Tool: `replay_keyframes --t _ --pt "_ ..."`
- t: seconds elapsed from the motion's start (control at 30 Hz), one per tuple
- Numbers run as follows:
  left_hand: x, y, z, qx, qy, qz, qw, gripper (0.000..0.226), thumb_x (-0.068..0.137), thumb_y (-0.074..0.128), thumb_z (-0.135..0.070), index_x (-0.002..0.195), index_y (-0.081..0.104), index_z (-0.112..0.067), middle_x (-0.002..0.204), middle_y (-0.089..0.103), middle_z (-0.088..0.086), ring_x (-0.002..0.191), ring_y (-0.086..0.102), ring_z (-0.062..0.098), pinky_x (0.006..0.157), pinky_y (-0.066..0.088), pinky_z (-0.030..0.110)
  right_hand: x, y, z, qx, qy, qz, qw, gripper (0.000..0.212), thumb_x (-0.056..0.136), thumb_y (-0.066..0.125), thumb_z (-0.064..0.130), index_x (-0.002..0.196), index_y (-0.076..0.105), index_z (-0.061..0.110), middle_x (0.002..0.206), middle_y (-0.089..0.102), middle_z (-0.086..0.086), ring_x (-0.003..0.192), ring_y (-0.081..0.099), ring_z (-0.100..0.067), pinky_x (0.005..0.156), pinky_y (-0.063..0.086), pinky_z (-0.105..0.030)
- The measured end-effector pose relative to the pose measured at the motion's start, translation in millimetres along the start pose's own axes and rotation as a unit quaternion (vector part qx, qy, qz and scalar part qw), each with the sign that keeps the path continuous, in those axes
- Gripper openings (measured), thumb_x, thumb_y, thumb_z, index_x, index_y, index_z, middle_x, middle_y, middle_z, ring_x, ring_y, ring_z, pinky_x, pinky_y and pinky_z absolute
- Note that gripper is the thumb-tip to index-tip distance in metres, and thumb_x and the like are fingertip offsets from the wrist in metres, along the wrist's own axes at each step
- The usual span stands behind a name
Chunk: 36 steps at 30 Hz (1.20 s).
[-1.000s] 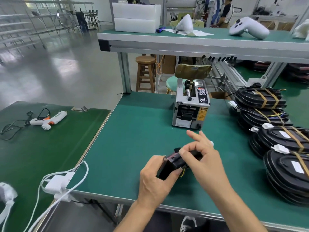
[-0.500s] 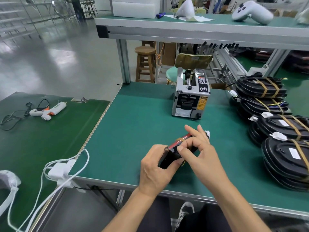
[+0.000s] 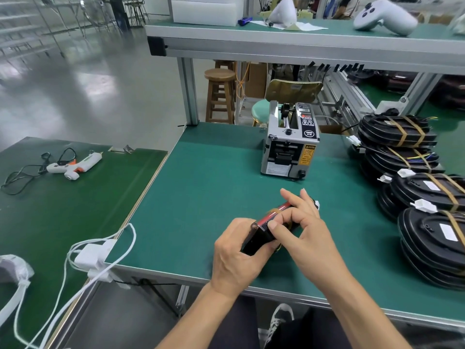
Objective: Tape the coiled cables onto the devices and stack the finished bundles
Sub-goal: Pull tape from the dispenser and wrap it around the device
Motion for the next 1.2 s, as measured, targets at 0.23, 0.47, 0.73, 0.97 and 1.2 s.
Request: replay_keyframes --t 0.23,0.47,0.73,0.97,1.2 --pt "0.2 -0.7 -1.7 -0.004 -0.003 0.001 1.0 0.038 0.092 0.083 -0.048 0.095 0.072 -0.012 0.09 0.065 -0.006 0.079 0.063 0.014 0.067 0.055 0.039 0.1 -0.6 1.3 -0.014 0.001 -0.001 1.0 0.024 0.09 0.077 0.017 0.078 0.071 0.037 0.154 0.047 0.022 0.153 0.005 0.012 0.113 0.01 -0.016" --pt "0.9 -0.8 -5.0 0.001 -0.002 0.0 1.0 0.044 0.095 0.076 -0.054 0.095 0.072 -0.01 0.09 0.066 -0.005 0.078 0.063 0.013 0.067 0.055 0.036 -1.9 -0.4 7.5 -0.034 0.009 -0.01 0.999 0.016 0.085 0.078 0.024 0.082 0.071 0.038 0.151 0.048 0.023 0.154 0.008 0.008 0.128 0.011 -0.038" --pt "0.9 -1.7 -6.2 0.007 0.013 -0.003 1.0 0.046 0.099 0.069 -0.058 0.095 0.071 -0.012 0.091 0.065 -0.008 0.078 0.062 0.01 0.068 0.054 0.03 -2.5 1.3 7.7 -0.059 0.012 -0.02 0.998 0.019 0.084 0.076 0.023 0.08 0.067 0.039 0.152 0.048 0.021 0.155 0.008 0.006 0.128 0.012 -0.039" --pt "0.6 -0.7 -3.8 -0.01 0.004 0.008 1.0 0.037 0.096 0.077 -0.053 0.1 0.073 -0.016 0.095 0.067 -0.009 0.083 0.065 0.011 0.07 0.056 0.035 -0.2 -1.6 6.1 -0.032 0.01 -0.021 0.999 0.021 0.085 0.078 0.021 0.08 0.065 0.037 0.146 0.051 0.024 0.154 0.013 0.006 0.122 0.015 -0.027" --pt "1.0 0.4 -6.4 -0.009 0.025 0.006 1.0 0.031 0.097 0.075 -0.052 0.099 0.067 -0.022 0.093 0.065 -0.012 0.081 0.062 0.008 0.07 0.054 0.029 -2.9 1.8 1.7 -0.021 -0.002 -0.049 0.999 0.018 0.087 0.081 0.023 0.089 0.064 0.028 0.141 0.054 0.021 0.152 0.014 0.008 0.119 0.017 -0.026"
Point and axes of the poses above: each hand's wrist, its own x-axis towards the middle knuckle, its own y-axis out of the palm, z = x × y, the point moved 5 cm from there along x, towards the middle knuckle
